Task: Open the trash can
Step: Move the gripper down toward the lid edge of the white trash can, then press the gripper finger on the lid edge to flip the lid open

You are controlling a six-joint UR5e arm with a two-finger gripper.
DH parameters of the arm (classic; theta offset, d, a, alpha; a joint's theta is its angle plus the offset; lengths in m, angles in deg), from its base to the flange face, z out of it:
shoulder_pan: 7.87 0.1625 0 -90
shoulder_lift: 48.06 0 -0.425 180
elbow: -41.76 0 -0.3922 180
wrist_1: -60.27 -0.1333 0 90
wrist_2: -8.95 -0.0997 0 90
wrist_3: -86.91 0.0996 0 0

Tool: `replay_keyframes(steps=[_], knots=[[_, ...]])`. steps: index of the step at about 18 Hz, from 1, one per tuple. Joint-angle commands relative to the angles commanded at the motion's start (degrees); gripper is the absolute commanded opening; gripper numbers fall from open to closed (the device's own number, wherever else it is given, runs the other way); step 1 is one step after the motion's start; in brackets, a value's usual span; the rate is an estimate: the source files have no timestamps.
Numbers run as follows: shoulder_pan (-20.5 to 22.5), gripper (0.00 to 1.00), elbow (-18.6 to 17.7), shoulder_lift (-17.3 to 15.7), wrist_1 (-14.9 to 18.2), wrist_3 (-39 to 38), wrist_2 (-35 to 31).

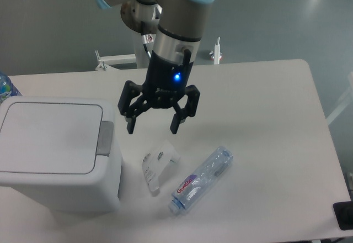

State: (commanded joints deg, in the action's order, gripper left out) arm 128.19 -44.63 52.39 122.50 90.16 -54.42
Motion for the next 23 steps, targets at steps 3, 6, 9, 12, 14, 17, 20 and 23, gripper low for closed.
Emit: replay_keyframes(steps=[3, 6, 9, 12, 14, 17, 20, 23], knots=[[-0.4, 1.0, -0.4, 0.1, -0.1, 0.0, -0.1], [-0.4, 1.0, -0.7, 0.1, -0.1, 0.1, -0.1], [-0.8, 1.0, -1.0, 0.1, -0.4, 0.1, -0.1], [-1.1, 1.0, -1.8, 0.1, -2.1, 0.1, -0.2], [-1.3, 1.0, -1.8, 0.1, -2.2, 0.1, -0.3], [-1.3, 1.0, -1.8, 0.3, -2.2, 0.1, -0.3], [-1.4, 1.0, -1.9, 0.4, -2.3, 0.1, -0.3], [-1.4, 1.0, -1.9, 0.4, -2.3, 0.1, -0.3]])
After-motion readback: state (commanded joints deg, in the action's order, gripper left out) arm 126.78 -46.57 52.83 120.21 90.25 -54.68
